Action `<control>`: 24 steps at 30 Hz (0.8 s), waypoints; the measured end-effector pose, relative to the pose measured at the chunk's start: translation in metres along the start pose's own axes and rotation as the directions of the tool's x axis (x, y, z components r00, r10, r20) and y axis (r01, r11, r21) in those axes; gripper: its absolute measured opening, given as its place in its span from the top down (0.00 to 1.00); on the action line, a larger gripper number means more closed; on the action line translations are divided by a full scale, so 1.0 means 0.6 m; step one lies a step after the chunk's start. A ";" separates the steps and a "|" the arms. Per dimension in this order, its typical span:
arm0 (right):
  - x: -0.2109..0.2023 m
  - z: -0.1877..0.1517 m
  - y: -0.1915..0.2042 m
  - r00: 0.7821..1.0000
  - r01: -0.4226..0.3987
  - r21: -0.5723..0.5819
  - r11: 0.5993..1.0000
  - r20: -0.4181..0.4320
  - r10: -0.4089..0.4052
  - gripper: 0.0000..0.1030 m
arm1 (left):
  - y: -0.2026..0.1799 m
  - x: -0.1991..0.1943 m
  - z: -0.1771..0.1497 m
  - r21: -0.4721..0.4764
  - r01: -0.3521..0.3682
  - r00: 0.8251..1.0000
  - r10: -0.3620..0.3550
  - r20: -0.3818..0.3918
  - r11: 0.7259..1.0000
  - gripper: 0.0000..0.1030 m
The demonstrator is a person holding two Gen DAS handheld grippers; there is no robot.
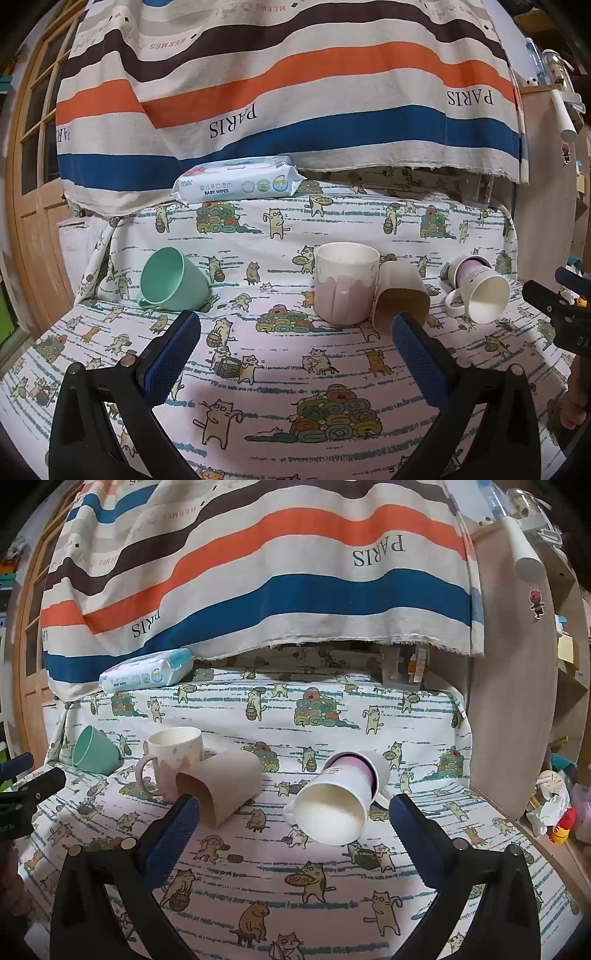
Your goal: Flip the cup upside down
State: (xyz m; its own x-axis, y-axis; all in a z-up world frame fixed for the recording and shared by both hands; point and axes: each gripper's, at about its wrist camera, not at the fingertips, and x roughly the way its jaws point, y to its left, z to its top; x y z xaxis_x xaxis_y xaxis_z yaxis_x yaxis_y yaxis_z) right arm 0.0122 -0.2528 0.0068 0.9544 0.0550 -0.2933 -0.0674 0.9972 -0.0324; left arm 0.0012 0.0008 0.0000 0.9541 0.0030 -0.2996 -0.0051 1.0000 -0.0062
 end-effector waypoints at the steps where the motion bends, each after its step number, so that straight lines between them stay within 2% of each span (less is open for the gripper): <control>1: 0.000 0.000 0.000 1.000 -0.002 0.004 1.000 0.001 0.002 0.00 | 0.002 0.000 0.000 -0.003 -0.001 1.000 0.001 0.001 1.000 0.00; 24: -0.003 0.000 -0.001 1.000 -0.007 0.007 1.000 0.010 0.007 0.00 | 0.000 0.000 -0.002 -0.003 -0.027 1.000 0.027 -0.005 1.000 0.00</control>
State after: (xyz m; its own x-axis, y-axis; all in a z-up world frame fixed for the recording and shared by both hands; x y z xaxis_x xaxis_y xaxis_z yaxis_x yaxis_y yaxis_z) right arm 0.0103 -0.2536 0.0072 0.9568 0.0627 -0.2841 -0.0724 0.9971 -0.0239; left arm 0.0009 0.0006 -0.0011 0.9520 0.0295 -0.3046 -0.0314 0.9995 -0.0012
